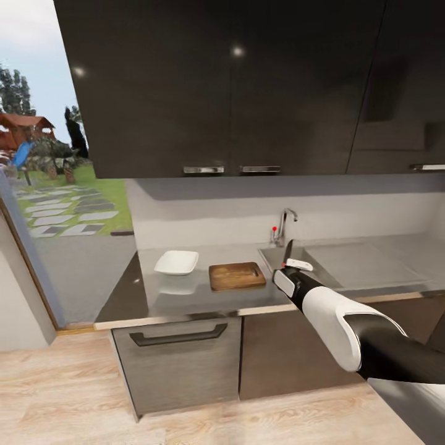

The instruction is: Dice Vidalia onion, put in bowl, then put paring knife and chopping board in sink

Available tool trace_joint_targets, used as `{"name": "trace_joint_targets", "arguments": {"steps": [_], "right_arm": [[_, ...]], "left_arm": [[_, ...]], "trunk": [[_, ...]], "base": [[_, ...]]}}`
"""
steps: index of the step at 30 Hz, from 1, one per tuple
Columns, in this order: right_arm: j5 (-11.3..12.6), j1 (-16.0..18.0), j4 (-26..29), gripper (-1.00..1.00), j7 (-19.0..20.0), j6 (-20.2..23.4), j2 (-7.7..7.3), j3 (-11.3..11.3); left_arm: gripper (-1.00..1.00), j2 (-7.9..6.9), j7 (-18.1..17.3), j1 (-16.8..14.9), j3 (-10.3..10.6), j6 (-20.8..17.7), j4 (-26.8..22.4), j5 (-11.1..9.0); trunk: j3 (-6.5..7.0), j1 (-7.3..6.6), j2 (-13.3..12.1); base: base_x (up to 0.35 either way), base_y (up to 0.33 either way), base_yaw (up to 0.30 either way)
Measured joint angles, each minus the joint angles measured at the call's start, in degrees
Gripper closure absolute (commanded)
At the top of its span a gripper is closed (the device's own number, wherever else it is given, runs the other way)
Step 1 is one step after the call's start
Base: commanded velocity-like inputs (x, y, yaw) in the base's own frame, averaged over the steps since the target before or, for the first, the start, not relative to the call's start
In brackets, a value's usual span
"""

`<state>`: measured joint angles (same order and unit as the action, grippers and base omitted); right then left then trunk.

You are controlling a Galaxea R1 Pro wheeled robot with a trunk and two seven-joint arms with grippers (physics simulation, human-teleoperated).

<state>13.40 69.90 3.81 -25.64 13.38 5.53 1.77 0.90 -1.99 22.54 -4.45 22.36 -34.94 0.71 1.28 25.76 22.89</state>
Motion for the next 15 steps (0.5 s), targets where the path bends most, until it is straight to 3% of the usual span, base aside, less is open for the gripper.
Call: {"name": "trace_joint_targets", "arguments": {"steps": [5, 15], "right_arm": [[0.0, 0.0, 0.0, 1.00, 0.0, 0.0, 0.00, 0.0], [0.0, 0.0, 0.0, 1.00, 0.0, 0.0, -0.01, 0.0]], "left_arm": [[-1.00, 0.00, 0.0, 0.0, 0.0, 0.0, 0.3, 0.1], [-1.00, 0.00, 0.0, 0.0, 0.0, 0.0, 0.3, 0.1]], "trunk": [[0.00, 0.00, 0.0], [0.00, 0.00, 0.0]], "base": [[0.000, -0.317, 0.182], [0.000, -0.317, 0.017]]}}
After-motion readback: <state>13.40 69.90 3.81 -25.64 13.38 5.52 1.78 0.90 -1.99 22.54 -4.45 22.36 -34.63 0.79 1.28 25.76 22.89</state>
